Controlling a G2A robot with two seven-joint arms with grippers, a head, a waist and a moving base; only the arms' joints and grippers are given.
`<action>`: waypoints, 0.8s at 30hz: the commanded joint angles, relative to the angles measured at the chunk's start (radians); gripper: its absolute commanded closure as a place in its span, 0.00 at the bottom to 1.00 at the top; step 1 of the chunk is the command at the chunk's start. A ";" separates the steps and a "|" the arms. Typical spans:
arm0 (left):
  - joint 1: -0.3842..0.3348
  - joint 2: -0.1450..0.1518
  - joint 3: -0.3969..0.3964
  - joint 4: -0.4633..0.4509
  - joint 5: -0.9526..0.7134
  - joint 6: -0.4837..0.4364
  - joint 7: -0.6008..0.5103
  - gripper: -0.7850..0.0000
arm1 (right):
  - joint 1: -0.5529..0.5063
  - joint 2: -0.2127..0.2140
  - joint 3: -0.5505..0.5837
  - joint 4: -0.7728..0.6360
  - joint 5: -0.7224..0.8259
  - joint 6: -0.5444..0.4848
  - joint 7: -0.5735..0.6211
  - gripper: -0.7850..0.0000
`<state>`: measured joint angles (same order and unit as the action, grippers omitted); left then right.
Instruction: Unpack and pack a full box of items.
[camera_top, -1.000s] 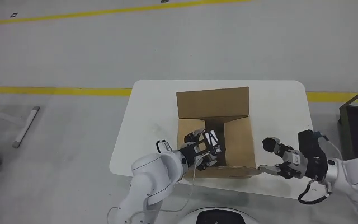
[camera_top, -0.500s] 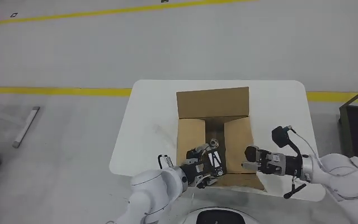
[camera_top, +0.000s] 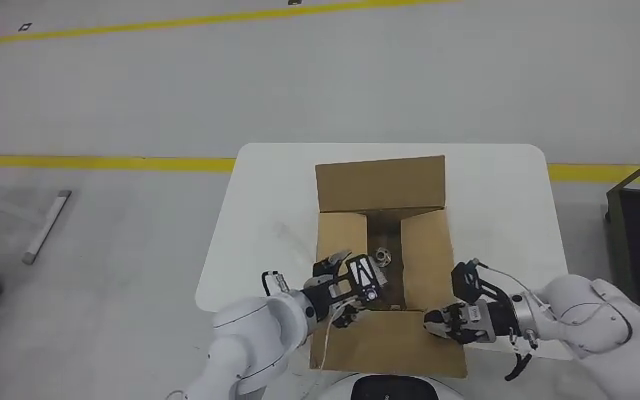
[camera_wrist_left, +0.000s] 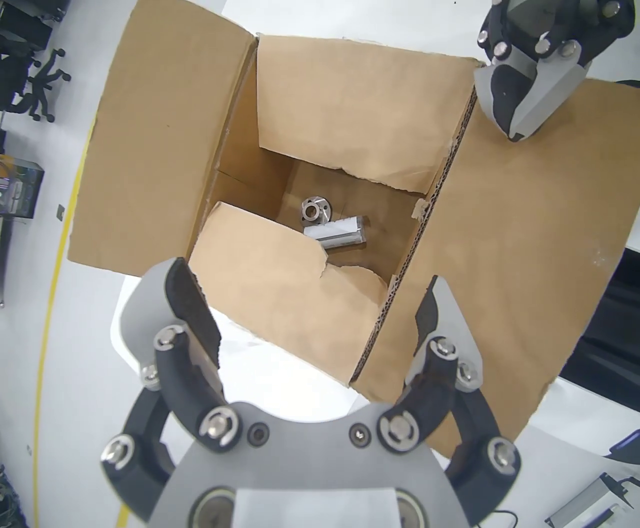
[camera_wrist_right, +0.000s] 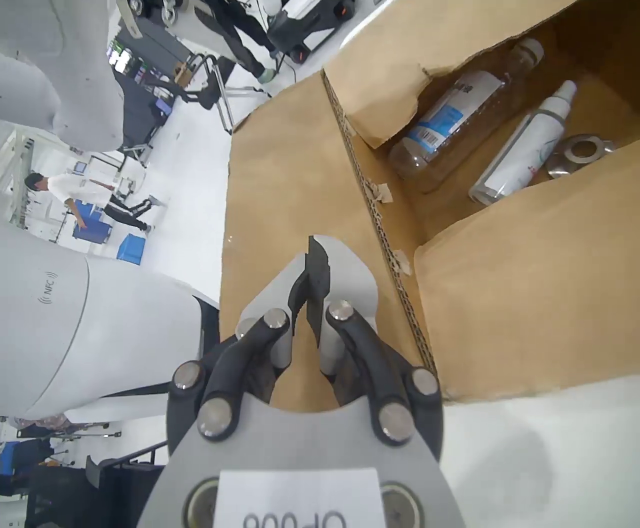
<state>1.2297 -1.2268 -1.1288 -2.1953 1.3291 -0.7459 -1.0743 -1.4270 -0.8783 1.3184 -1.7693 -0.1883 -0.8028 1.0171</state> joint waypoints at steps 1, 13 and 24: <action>-0.008 0.006 0.002 0.004 -0.002 0.002 -0.002 0.00 | 0.001 0.001 -0.006 0.003 -0.023 -0.001 -0.004 1.00; -0.087 0.018 0.033 0.064 -0.014 0.056 0.014 0.00 | -0.066 0.007 0.112 -0.010 -0.054 0.002 -0.288 1.00; -0.234 -0.011 0.179 0.217 0.034 0.137 0.109 0.00 | -0.244 0.004 0.340 0.027 -0.180 0.217 -0.636 1.00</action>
<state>1.0036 -1.2355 -0.9644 -1.9931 1.3649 -0.6141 -0.9701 -1.6661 -0.8715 1.6648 -1.7430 -0.3331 -0.6200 0.4171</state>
